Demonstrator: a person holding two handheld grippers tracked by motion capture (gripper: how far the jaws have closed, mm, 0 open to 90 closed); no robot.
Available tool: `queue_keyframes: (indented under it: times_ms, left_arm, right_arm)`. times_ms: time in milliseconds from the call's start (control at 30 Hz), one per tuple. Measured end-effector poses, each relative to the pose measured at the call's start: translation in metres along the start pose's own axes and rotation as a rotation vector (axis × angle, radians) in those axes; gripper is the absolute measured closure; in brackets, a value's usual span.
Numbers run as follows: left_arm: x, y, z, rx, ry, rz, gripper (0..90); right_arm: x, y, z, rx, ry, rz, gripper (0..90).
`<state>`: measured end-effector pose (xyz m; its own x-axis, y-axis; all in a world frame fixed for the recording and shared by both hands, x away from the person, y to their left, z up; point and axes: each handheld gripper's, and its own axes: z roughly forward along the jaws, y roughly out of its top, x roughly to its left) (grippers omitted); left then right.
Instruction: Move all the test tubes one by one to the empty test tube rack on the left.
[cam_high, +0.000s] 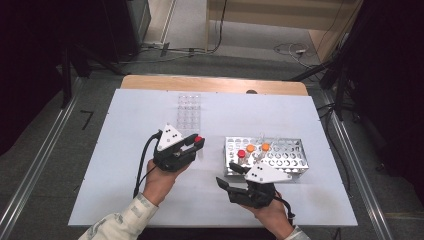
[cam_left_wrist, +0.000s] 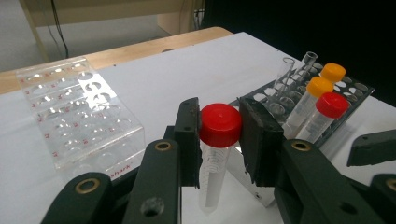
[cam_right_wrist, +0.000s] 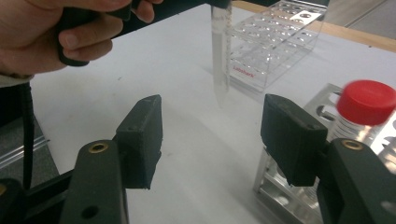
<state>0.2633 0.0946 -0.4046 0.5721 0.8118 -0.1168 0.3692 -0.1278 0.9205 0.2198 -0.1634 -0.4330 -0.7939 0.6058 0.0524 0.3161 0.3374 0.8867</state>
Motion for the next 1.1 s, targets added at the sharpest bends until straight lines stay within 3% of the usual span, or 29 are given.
queue_keyframes:
  times_ms: [300, 767, 1100]
  left_arm:
    - [0.012, 0.023, 0.005, -0.013, 0.038, 0.011, 70.4]
    - [0.029, 0.049, 0.022, -0.019, 0.097, 0.012, 70.4]
    - [0.045, 0.069, 0.04, -0.027, 0.163, 0.016, 70.4]
  right_arm:
    - [-0.009, -0.014, -0.019, 0.017, -0.045, 0.002, 36.3]
    - [-0.026, -0.028, -0.043, 0.007, -0.107, 0.049, 35.5]
    - [-0.031, -0.031, -0.049, -0.001, -0.125, 0.065, 35.9]
